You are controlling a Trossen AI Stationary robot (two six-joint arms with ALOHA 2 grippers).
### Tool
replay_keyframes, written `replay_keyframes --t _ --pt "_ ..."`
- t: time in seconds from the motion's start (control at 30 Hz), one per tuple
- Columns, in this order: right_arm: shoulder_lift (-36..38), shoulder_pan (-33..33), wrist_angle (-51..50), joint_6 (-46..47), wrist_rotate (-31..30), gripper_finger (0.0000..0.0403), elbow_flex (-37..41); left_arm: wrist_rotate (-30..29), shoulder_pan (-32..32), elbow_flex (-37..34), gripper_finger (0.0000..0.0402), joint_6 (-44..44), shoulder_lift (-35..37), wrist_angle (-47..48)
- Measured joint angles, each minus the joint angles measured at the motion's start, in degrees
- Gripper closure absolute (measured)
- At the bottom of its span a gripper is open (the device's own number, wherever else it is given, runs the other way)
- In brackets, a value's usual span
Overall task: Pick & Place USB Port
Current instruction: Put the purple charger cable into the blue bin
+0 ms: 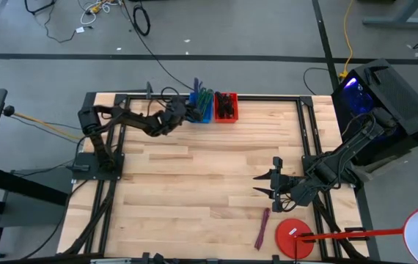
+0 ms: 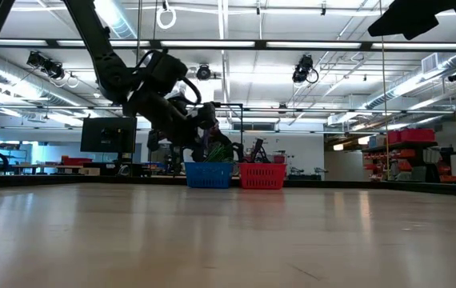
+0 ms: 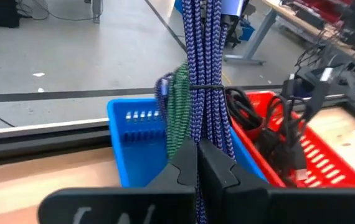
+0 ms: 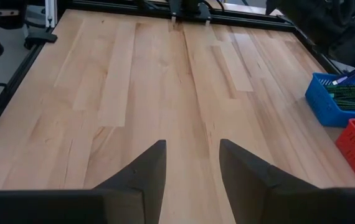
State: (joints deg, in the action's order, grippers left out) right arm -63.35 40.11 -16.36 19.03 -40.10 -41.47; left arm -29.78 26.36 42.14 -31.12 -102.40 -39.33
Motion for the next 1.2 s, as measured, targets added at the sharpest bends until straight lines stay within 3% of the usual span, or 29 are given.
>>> replay_keyframes --t 1.2 --pt "0.0 0.0 0.0 -0.3 0.0 0.0253 0.0 1.2 1.6 0.1 0.0380 0.3 -1.5 -1.4"
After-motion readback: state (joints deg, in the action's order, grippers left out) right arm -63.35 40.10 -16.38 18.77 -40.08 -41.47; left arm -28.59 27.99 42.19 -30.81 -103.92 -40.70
